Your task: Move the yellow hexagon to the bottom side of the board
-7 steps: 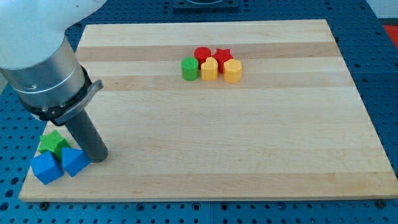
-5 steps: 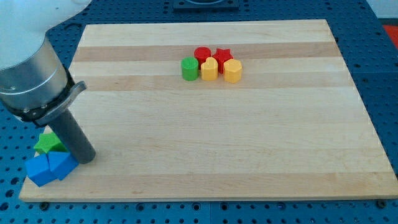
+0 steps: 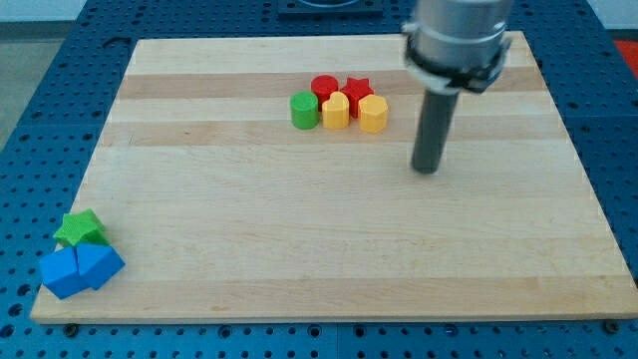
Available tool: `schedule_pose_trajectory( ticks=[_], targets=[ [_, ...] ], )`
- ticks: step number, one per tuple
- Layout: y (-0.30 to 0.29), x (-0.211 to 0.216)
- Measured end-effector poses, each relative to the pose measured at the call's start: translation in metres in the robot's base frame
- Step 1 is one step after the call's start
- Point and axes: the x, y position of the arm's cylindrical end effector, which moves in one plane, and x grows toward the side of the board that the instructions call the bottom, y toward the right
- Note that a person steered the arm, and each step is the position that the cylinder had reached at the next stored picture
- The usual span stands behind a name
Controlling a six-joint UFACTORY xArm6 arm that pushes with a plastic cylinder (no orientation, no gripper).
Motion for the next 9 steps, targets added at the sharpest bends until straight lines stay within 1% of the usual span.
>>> schedule_pose_trajectory(
  ticks=[1, 2, 3, 4, 5, 6, 7, 8, 9],
  targets=[
    [0.02, -0.04],
    [-0.007, -0.062],
    [-0.057, -0.063],
    [-0.115, -0.052],
    [-0.135, -0.039],
    [-0.135, -0.045],
    [-0.161, -0.042],
    [-0.222, -0.006],
    [-0.268, 0.03]
  ],
)
